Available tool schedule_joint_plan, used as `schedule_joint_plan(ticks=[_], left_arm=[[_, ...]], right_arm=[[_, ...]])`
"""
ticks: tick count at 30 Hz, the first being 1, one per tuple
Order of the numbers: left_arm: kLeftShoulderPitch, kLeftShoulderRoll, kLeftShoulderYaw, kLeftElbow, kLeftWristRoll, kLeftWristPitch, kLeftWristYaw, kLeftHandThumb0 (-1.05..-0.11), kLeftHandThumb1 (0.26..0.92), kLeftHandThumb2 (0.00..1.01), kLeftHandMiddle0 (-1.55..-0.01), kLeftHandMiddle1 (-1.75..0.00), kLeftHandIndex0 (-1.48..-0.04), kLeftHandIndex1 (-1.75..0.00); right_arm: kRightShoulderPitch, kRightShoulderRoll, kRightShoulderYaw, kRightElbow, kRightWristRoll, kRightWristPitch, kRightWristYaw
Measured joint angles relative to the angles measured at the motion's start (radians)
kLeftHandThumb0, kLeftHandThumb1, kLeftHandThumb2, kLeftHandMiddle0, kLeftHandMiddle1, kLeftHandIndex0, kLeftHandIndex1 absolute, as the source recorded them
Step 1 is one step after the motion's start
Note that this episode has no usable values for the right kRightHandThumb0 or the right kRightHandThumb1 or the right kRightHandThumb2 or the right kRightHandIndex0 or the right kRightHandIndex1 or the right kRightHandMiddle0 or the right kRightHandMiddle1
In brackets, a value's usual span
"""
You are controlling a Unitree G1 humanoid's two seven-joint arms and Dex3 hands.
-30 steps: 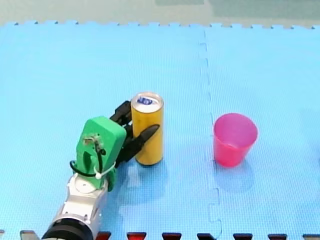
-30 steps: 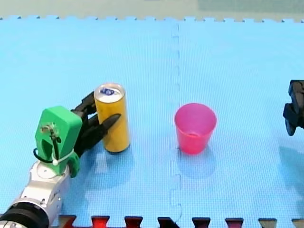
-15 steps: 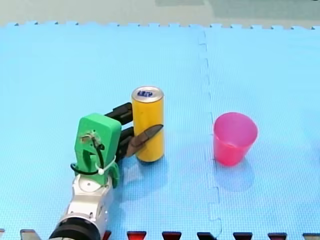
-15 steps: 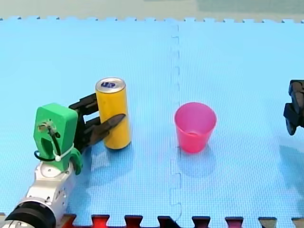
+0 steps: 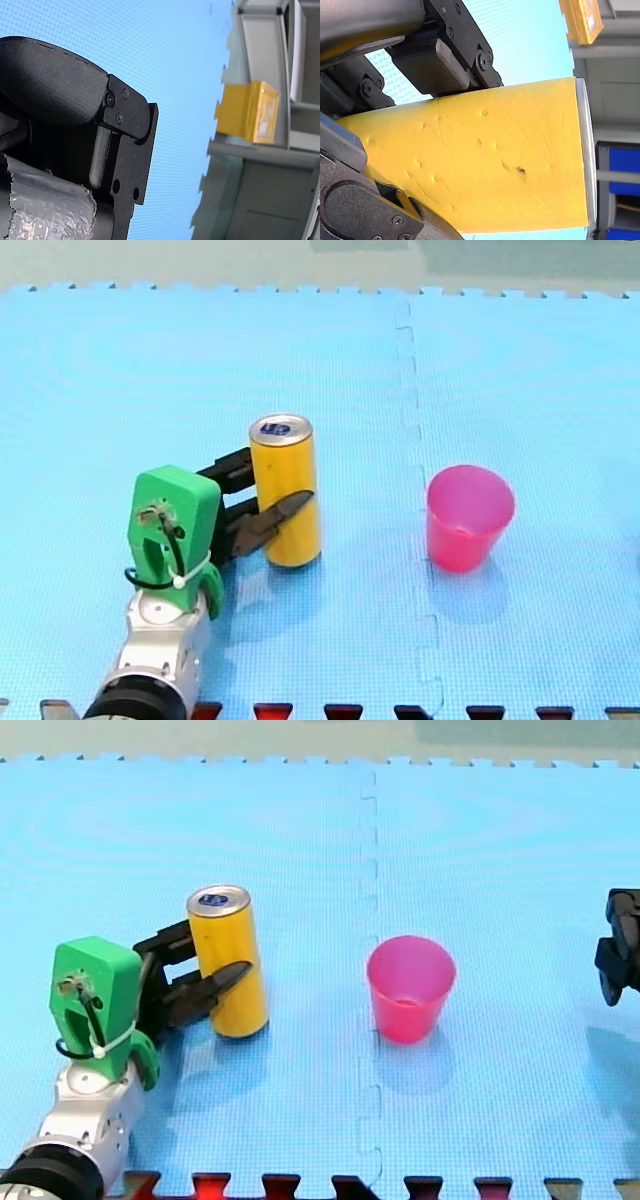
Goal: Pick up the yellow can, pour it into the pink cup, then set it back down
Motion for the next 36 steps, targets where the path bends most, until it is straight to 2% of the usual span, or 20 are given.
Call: schedule_joint_plan(ticks=[5, 8, 14, 19, 23, 30, 36], left_arm=[[-0.006, 0.003, 0.009, -0.001, -0.012, 0.015, -0.009, -0.396, 0.754, 0.0, -1.38, 0.0, -1.26, 0.0], [-0.007, 0.003, 0.009, -0.012, -0.001, 0.001, 0.029, -0.396, 0.753, 0.0, -1.39, 0.0, -1.26, 0.0], [-0.01, 0.0, -0.003, -0.02, 0.048, -0.136, 0.118, -0.38, 0.748, 0.0, -1.39, 0.0, -1.26, 0.0], [-0.027, 0.027, -0.058, -0.016, 0.162, -0.217, 0.233, -0.398, 0.751, 0.0, -1.37, 0.0, -1.23, 0.0], [-0.035, 0.036, -0.078, -0.016, 0.189, -0.226, 0.265, -0.376, 0.752, 0.0, -1.36, 0.0, -1.22, 0.0], [-0.074, 0.06, -0.14, -0.016, 0.292, -0.225, 0.362, -0.36, 0.755, 0.0, -1.34, 0.0, -1.21, 0.0], [-0.11, 0.074, -0.202, -0.01, 0.383, -0.187, 0.463, -0.376, 0.757, 0.0, -1.31, 0.0, -1.19, 0.0]], right_arm=[[-0.007, 0.004, 0.003, -0.001, -0.001, 0.0, -0.004], [-0.01, 0.004, 0.004, -0.002, -0.002, 0.0, -0.004], [-0.011, 0.01, 0.006, -0.002, -0.002, 0.0, -0.005], [-0.011, 0.014, 0.004, -0.003, 0.0, -0.003, -0.001], [-0.012, 0.018, 0.005, -0.003, 0.0, -0.004, -0.001], [-0.013, 0.019, 0.007, -0.004, -0.001, -0.004, 0.001], [-0.014, 0.02, 0.009, -0.004, -0.002, -0.004, 0.003]])
